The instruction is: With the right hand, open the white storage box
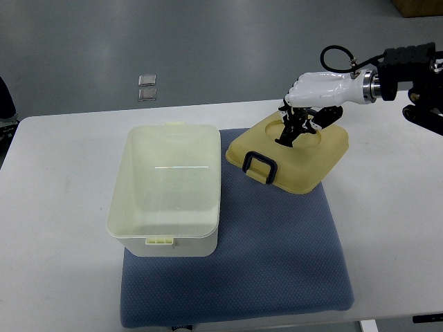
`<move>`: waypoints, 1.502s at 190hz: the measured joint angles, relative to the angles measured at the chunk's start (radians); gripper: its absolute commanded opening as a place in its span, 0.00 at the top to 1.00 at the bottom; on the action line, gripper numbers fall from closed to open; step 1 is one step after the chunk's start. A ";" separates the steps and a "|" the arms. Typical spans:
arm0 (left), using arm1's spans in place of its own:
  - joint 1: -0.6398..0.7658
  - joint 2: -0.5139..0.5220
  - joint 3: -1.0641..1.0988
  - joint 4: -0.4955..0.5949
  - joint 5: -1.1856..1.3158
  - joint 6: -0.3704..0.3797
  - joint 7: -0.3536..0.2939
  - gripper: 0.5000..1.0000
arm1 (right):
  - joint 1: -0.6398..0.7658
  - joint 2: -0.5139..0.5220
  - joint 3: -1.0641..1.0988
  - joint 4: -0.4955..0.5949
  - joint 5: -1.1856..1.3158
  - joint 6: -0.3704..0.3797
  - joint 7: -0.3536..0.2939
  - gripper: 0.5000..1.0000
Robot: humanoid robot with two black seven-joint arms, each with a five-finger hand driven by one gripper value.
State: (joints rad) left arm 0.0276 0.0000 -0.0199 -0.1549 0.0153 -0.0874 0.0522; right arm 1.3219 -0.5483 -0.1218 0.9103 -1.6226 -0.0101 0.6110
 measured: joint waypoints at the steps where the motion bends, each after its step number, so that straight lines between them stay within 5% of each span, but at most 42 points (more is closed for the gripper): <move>1: 0.000 0.000 0.000 0.000 0.000 0.000 0.000 0.00 | -0.001 0.000 0.000 -0.001 0.000 -0.001 0.000 1.00; 100: 0.000 0.000 0.000 0.000 0.000 0.000 0.000 0.00 | -0.056 0.051 0.000 -0.007 0.003 -0.036 0.000 1.00; 122: 0.000 0.000 0.000 0.000 0.000 0.000 0.000 0.00 | -0.067 0.054 0.001 -0.007 0.010 -0.036 0.000 0.43; 144: 0.000 0.000 0.000 0.000 0.000 0.000 0.000 0.00 | -0.080 0.053 0.008 -0.008 0.023 -0.036 0.000 0.22; 230: 0.000 0.000 0.000 0.000 0.000 0.000 0.000 0.00 | -0.069 0.036 0.018 -0.010 0.212 -0.011 0.000 0.21; 286: 0.000 0.000 0.000 0.000 0.000 0.000 0.000 0.00 | -0.095 0.050 0.093 -0.028 0.738 0.195 -0.010 0.18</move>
State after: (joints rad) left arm 0.0277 0.0000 -0.0200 -0.1549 0.0153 -0.0874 0.0522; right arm 1.2274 -0.4982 -0.0291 0.8818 -0.8843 0.1853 0.6010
